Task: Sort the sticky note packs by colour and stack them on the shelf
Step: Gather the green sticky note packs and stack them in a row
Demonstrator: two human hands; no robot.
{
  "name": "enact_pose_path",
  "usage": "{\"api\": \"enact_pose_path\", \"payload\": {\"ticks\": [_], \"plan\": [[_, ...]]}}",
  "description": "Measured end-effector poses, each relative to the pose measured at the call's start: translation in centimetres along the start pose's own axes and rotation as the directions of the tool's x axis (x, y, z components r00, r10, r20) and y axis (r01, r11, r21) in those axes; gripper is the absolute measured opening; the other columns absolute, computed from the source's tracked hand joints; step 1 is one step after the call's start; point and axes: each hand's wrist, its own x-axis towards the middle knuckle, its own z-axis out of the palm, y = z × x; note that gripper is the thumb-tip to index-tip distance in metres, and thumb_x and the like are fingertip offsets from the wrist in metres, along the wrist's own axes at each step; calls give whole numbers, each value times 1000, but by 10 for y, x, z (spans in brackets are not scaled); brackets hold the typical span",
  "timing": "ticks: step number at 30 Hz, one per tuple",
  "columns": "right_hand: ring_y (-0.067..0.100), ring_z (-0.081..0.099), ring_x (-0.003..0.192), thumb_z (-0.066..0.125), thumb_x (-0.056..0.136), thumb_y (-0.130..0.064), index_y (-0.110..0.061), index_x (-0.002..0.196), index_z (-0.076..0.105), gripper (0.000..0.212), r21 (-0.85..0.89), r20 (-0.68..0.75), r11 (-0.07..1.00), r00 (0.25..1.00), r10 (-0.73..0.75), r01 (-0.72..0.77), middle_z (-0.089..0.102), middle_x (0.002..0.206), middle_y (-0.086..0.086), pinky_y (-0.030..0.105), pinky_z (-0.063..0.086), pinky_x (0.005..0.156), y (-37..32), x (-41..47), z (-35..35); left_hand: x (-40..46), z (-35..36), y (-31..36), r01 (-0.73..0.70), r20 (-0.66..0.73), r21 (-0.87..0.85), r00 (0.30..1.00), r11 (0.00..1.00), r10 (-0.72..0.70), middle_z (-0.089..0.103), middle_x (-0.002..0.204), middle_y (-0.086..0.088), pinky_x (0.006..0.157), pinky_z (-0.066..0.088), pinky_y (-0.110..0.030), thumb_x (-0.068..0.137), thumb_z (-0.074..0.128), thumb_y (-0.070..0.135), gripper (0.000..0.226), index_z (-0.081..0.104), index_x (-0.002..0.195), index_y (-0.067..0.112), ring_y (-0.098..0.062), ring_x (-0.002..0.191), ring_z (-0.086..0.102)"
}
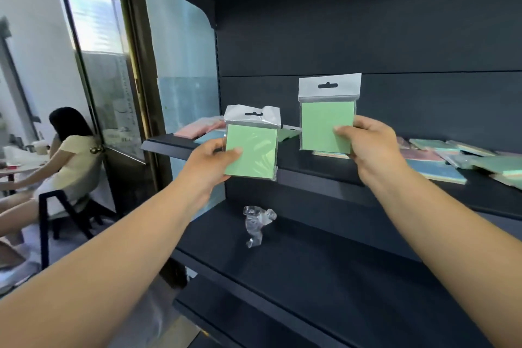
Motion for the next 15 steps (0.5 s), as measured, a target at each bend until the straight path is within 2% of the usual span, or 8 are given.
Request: {"api": "enact_pose_path", "payload": {"ticks": [2,4,9,12,15], "plan": [[18,61,84,58,85,-1,-21,73,63,24,16,10,1000,1000,0,0,65,80,-5,32,52,85,7,17,17,24,-6,-3,10,13,-6,1000,1000,-10,65,95,3,57,50,-18,92,54,10,13,57,87,22,-8,82,61],[17,61,82,59,86,-1,-20,73,63,23,28,4,1000,1000,8,-8,66,80,-4,31,51,85,12,35,34,51,-10,-4,24,29,-4,999,1000,-23,64,90,4,52,51,-16,91,56,9,13,56,86,21,-7,79,61],[18,59,80,59,85,-2,-21,69,62,24,-10,-40,1000,999,5,-5,64,76,-3,32,50,82,27,74,61,118,-18,-12,45,72,53,996,998,-48,67,98,-2,66,53,-23,87,62,9,10,57,89,17,-13,85,65],[17,61,80,59,86,-2,-21,74,62,22,-33,-63,999,998,16,-18,64,77,-6,30,51,82,32,90,67,150,-17,-17,59,116,72,991,996,-67,66,99,-3,62,55,-23,85,63,7,13,56,92,16,-14,87,65],[21,62,85,58,86,-1,-22,76,61,24,-37,-84,999,996,17,-20,65,80,-5,32,52,80,33,103,69,185,-11,-18,48,202,122,977,991,-72,67,100,-3,62,55,-22,85,63,7,20,58,104,13,-14,87,65]]}}
